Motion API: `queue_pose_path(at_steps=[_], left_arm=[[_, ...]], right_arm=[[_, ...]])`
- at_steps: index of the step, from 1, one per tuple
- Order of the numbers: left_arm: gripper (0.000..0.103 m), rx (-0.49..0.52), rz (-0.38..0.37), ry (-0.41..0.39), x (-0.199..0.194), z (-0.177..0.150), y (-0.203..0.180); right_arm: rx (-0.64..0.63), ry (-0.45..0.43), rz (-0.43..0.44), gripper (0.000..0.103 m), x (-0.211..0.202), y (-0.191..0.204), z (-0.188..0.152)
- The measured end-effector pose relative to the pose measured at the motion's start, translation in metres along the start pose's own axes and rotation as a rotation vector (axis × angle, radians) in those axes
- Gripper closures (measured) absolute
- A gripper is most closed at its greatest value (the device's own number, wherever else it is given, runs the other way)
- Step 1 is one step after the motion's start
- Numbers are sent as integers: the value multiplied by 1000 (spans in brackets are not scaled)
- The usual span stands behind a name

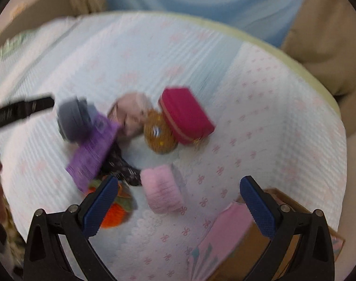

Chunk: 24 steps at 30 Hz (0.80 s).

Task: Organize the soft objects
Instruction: 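Grasp the grey fuzzy band with left tool while right tool grasps pink fuzzy band, then lift both fuzzy bands and carry them over the cardboard box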

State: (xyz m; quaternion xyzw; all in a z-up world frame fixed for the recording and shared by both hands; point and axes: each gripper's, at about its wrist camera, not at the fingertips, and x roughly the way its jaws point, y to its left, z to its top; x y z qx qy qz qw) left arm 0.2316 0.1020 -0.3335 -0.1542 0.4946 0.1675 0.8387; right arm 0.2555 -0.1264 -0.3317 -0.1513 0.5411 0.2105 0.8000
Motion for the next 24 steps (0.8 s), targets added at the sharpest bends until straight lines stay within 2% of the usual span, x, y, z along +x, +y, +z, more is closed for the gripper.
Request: queue_pose_path(at_steps=[4, 10, 16, 18, 19, 20, 24], left_arm=[[0, -28, 25, 52, 54, 4, 8], [0, -104, 72, 93, 101, 0, 28], [1, -143, 88, 96, 127, 3, 39], [4, -145, 91, 103, 133, 5, 38], [12, -148, 93, 106, 133, 5, 39], [24, -154, 96, 113, 136, 5, 40], [31, -173, 66, 156, 146, 3, 42]], right_arm=[[-61, 109, 8, 1, 45, 11, -5], [-113, 255, -4, 20, 95, 16, -14], [-93, 302, 11, 44, 120, 7, -12], [-81, 306, 37, 57, 123, 6, -13], [-80, 309, 51, 59, 124, 6, -13], [-85, 308, 47, 59, 127, 8, -14], [-78, 291, 44, 62, 125, 8, -19]])
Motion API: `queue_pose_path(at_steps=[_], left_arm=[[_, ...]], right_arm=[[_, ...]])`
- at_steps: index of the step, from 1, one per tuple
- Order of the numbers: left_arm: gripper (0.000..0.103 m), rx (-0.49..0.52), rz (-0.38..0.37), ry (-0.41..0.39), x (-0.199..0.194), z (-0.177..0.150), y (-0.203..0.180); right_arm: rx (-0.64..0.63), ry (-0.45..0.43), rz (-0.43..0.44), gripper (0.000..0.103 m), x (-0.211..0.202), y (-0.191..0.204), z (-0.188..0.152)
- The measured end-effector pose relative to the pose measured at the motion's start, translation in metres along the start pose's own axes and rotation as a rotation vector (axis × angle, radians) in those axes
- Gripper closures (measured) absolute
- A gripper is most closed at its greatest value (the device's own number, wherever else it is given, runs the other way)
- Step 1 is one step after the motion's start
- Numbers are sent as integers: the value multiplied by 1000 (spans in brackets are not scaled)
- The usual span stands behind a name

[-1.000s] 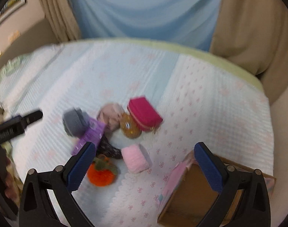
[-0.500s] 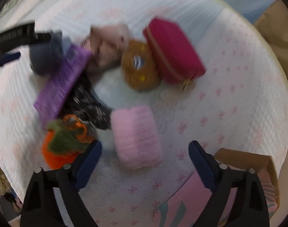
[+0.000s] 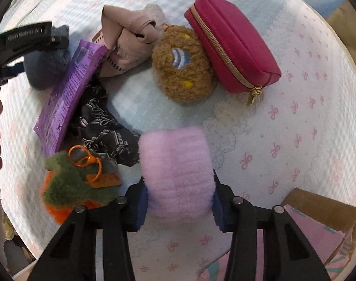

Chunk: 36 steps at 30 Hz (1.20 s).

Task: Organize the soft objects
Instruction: 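Lift both fuzzy bands and carry them over the cardboard box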

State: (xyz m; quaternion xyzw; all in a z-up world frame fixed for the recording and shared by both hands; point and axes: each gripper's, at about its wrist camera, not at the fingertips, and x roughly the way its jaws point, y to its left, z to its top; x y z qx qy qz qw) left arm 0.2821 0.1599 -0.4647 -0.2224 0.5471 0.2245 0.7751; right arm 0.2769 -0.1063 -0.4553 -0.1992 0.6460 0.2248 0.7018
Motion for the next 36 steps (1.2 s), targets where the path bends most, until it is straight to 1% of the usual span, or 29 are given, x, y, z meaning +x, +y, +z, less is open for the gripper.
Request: queue_pose_path(at_steps=[2, 5, 10, 11, 13, 16, 18, 21, 22, 23, 25, 26, 27, 28, 29, 30, 32, 33, 36], left_arm=[[37, -1, -5, -3, 0, -1, 1], [43, 13, -8, -10, -3, -1, 1], [45, 21, -11, -27, -14, -3, 4], [46, 25, -9, -35, -18, -4, 5], [46, 25, -13, -55, -27, -4, 7], [46, 43, -12, -106, -51, -5, 7], [46, 62, -11, -137, -71, -5, 6], [46, 75, -19, -166, -99, -6, 4], [46, 80, -23, -179, -113, -7, 2], [46, 85, -28, -190, -125, -9, 1], [46, 96, -36, -211, -146, -13, 0], [46, 104, -42, -229, -163, -16, -1], [46, 111, -44, -242, -175, -19, -2], [46, 121, -43, -257, -190, -22, -3], [46, 130, -44, -273, -207, -26, -4], [46, 134, -49, -283, -220, -29, -3], [46, 146, -66, -293, -252, -41, -3], [46, 156, -72, -296, -268, -47, -4], [46, 203, -89, -310, -311, -65, -13]], right_arm=[[17, -7, 13, 63, -1, 0, -2], [37, -33, 10, 64, -8, -3, -4], [51, -69, 0, 65, -33, -7, -11], [56, -78, -1, 65, -50, -14, -19], [67, -101, -8, 65, -64, -18, -23], [81, -134, -13, 65, -88, -19, -30], [86, -155, -17, 65, -103, -19, -36], [104, -198, -24, 65, -136, -16, -49], [114, -219, -25, 65, -152, -18, -55], [121, -230, -28, 65, -154, -9, -60], [145, -269, -32, 65, -183, -4, -70], [154, -284, -34, 65, -182, 7, -74], [167, -306, -36, 65, -199, 6, -82], [175, -321, -38, 65, -202, 8, -86], [186, -342, -43, 65, -216, 8, -93], [194, -356, -47, 65, -221, 11, -96], [217, -388, -51, 65, -249, 7, -112], [231, -406, -52, 65, -265, 5, -121], [258, -437, -56, 65, -295, -2, -141]])
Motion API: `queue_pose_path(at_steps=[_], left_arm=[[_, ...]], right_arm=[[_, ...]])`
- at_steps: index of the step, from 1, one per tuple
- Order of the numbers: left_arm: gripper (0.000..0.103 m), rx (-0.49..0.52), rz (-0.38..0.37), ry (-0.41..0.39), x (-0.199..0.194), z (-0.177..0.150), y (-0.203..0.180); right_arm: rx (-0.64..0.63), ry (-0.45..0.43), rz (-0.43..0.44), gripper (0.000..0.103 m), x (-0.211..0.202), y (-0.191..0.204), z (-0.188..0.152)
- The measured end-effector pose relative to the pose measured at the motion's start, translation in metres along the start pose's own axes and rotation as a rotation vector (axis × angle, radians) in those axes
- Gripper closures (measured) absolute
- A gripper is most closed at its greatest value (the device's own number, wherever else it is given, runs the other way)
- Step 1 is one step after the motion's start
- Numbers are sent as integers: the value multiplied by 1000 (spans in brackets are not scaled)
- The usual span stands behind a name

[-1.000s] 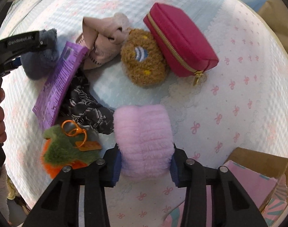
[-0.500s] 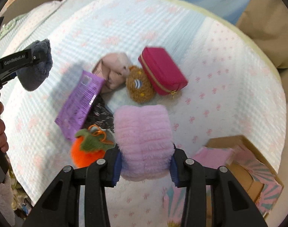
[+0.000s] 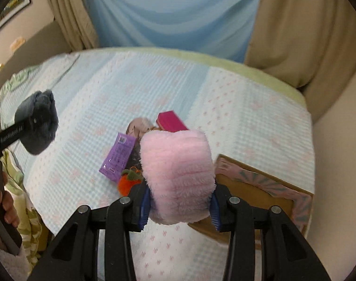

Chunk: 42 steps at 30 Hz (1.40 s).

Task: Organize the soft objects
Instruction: 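Lift both fuzzy bands and carry them over the cardboard box, then open both tools to drop the bands into the box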

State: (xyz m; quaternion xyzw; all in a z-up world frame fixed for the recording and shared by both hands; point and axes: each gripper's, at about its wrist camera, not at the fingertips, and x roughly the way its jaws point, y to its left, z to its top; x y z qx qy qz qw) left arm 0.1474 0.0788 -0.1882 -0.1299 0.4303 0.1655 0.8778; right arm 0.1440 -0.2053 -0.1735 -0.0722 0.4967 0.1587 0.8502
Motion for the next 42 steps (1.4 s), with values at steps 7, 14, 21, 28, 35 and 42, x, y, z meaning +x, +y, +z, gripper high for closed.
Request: queue_pose_path(at_steps=[7, 14, 21, 28, 35, 42], left_arm=[[46, 129, -110, -17, -75, -11, -60], [46, 297, -274, 29, -96, -36, -139], [46, 473, -389, 111, -84, -74, -220], [46, 597, -443, 248, -39, -118, -291], [46, 688, -420, 390, 27, -166, -345], [46, 725, -351, 514, 97, -191, -371]], right_arm=[[83, -50, -53, 65, -61, -40, -22], [237, -50, -166, 65, -86, -98, -52], [363, 4, -239, 65, -83, -157, -76], [459, 92, -209, 65, -43, -217, -95], [551, 201, -88, 65, 26, -265, -109], [572, 301, 12, 65, 104, -288, -114]])
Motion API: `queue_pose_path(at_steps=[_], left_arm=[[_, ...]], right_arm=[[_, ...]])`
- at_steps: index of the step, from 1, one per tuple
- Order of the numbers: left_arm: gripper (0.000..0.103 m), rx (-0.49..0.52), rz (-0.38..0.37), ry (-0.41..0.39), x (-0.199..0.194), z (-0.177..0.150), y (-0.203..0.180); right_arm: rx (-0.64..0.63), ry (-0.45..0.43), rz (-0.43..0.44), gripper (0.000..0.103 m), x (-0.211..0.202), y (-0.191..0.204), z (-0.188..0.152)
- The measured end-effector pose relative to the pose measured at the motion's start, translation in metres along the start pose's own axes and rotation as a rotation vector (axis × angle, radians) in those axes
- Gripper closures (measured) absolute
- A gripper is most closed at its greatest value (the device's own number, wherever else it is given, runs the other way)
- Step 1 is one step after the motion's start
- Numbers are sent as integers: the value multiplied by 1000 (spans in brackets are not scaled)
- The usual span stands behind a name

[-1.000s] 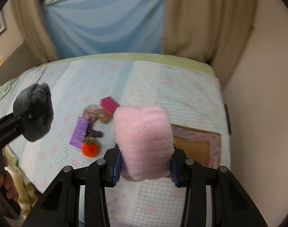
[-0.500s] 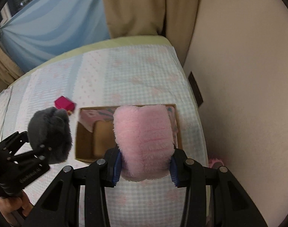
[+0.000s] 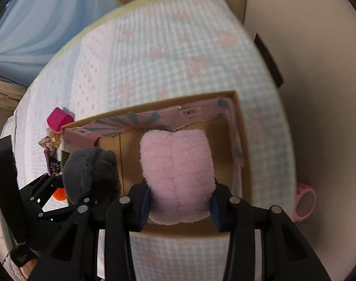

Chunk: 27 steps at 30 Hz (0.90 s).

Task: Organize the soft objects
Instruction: 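Open both tools to drop the bands into the box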

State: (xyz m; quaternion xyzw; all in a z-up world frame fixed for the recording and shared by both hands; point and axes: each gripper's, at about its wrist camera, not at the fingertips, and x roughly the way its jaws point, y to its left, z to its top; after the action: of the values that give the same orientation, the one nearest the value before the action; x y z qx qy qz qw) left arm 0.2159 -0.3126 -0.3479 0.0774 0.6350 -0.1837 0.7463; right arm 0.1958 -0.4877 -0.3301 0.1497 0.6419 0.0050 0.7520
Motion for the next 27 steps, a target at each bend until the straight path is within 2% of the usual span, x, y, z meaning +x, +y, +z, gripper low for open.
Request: queue_pose_path(at_steps=[3, 4, 5, 6, 7, 8, 9, 10, 14, 20, 27], left_arm=[[46, 10, 23, 29, 18, 7, -3], [41, 21, 38, 38, 24, 9, -5], [25, 33, 48, 48, 29, 11, -6], [15, 44, 52, 54, 33, 12, -7], [0, 69, 63, 55, 37, 13, -11], [0, 89, 79, 52, 40, 13, -13], [0, 100, 98, 52, 41, 13, -15], [0, 114, 125, 49, 42, 12, -17], [0, 132, 117, 65, 45, 5, -17], [0, 117, 103, 67, 39, 4, -11], [0, 80, 70, -3, -2, -2, -4]], right_arm=[[6, 39, 26, 64, 23, -2, 7], [0, 48, 36, 64, 29, -1, 8], [-8, 52, 34, 63, 33, -1, 10], [-21, 55, 21, 59, 39, 0, 12], [-40, 50, 2, 55, 43, 2, 14], [-45, 46, -1, 35, 45, 3, 16], [-46, 41, 3, 4, 46, 2, 16], [-46, 41, 7, 0, 48, 2, 16], [-54, 55, -16, 0, 53, 2, 13], [-35, 19, -25, 0, 42, -2, 6], [-33, -55, -38, 0, -8, 8, -2]])
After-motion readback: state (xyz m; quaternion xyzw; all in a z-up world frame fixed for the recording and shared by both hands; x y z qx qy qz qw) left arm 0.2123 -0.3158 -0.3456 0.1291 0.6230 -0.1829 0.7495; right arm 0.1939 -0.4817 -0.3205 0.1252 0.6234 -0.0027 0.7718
